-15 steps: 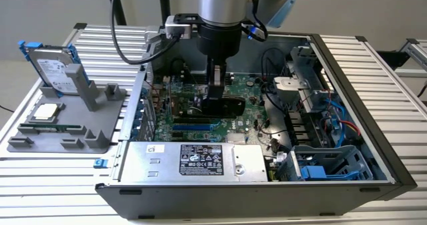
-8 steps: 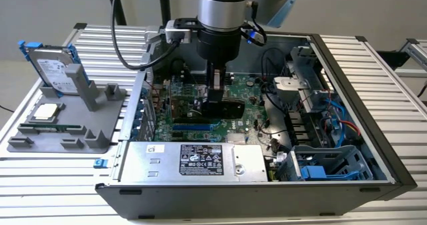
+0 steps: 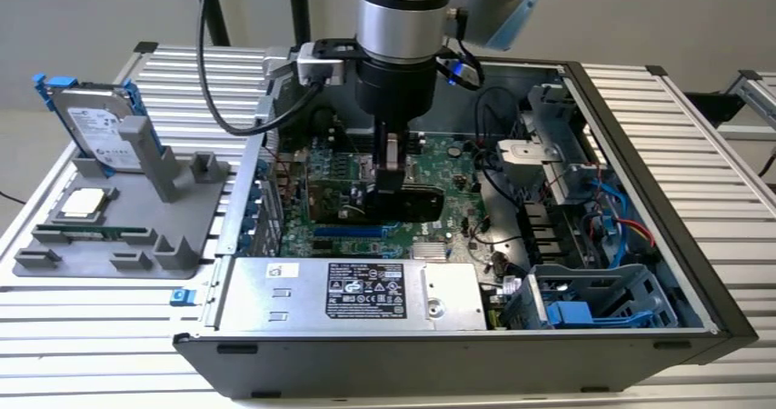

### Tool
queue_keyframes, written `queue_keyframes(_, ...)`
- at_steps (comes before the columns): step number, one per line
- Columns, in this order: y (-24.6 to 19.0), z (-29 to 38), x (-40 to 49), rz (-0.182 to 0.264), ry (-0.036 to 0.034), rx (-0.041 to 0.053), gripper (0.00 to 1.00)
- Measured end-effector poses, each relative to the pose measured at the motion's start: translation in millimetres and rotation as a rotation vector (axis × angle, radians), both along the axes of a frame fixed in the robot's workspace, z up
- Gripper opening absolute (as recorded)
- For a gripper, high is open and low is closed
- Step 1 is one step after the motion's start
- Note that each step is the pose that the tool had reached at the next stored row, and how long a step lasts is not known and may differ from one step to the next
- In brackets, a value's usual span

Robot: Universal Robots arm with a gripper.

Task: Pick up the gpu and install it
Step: 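Insert the gpu into the slot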

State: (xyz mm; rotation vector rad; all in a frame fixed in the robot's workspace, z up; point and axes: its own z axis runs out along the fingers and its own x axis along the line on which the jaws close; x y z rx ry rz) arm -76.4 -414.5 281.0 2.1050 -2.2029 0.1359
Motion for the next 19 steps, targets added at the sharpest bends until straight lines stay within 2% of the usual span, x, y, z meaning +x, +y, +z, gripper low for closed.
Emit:
queue_keyframes(6, -0.2, -2.4, -6.2, 0.0, 0.0001, -0.0002, 0.0)
queue_keyframes(15, -0.2, -2.8, -6.6, 0.0, 0.0001, 0.0003, 0.0)
queue_keyframes(19, -0.2, -2.8, -6.7, 0.0, 0.0001, 0.0089, 0.0)
